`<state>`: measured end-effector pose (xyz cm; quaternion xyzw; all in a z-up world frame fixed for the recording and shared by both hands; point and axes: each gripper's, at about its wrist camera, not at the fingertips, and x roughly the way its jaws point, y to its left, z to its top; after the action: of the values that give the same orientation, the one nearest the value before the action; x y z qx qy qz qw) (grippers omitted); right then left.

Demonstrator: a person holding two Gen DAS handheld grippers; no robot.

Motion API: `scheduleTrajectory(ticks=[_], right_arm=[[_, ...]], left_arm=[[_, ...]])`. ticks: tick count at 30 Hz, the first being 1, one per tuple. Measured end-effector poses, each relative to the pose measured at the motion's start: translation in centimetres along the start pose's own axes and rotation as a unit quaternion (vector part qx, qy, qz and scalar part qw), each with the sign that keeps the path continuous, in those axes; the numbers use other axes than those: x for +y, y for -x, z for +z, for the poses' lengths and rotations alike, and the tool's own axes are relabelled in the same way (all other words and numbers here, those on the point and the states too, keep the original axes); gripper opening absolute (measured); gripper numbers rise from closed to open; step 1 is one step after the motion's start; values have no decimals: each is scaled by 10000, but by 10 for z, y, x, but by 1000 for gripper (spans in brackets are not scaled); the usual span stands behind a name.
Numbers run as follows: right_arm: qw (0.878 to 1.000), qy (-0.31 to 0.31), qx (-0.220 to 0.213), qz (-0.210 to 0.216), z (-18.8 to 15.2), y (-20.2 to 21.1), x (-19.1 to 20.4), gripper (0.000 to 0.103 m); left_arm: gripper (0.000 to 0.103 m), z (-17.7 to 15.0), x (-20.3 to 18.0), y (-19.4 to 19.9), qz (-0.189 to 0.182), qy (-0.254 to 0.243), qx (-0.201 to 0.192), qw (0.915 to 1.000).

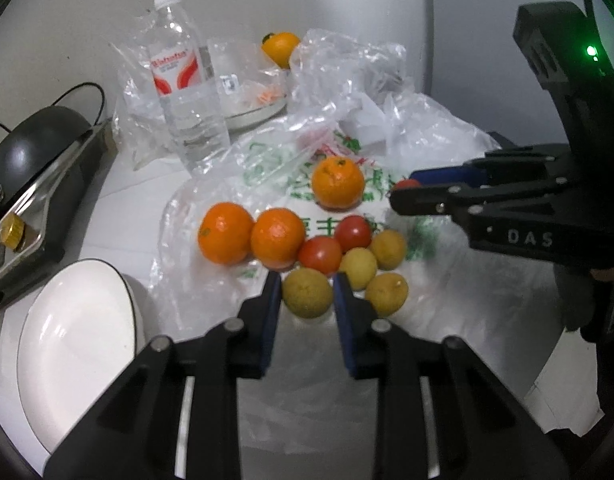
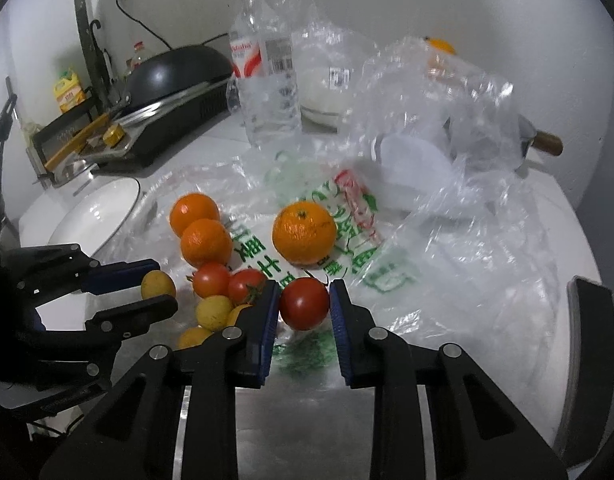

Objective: Organize fruits
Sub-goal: 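Grasp a small yellow fruit with the left gripper while the right gripper grasps a red cherry tomato, then carry the yellow fruit and the tomato over the white plate with both grippers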

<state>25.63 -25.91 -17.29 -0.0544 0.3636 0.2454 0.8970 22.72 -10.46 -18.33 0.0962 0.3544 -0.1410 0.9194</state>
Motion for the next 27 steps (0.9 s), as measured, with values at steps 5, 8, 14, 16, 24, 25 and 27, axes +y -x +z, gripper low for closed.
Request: scheduleTrajectory(ticks=[5,8,14,16,24,25,27], right_arm=[[9998,86,-157,-83,3,15,9,27],[9996,142,-198,-110,3,20,17,27],[9992,232,-295,-116,5,29,35,27],[9990,272,-328,-125,6,31,41,27],[9979,403,-470,-181,14,37,70,27],[9978,413,-474,-193,16,37,74,27],[9976,450,-474,-211,17,38,81,27]], left_arm=[[27,-1,4,13,-33,24,-159,9999],[27,-3,8,23,-17,52,-281,9996],[27,-5,18,42,54,179,-501,9986],[27,-7,23,48,92,215,-562,9981],[27,-21,49,70,233,352,-776,9961],[27,-23,52,73,249,366,-805,9958],[27,-26,60,79,323,418,-893,9946]])
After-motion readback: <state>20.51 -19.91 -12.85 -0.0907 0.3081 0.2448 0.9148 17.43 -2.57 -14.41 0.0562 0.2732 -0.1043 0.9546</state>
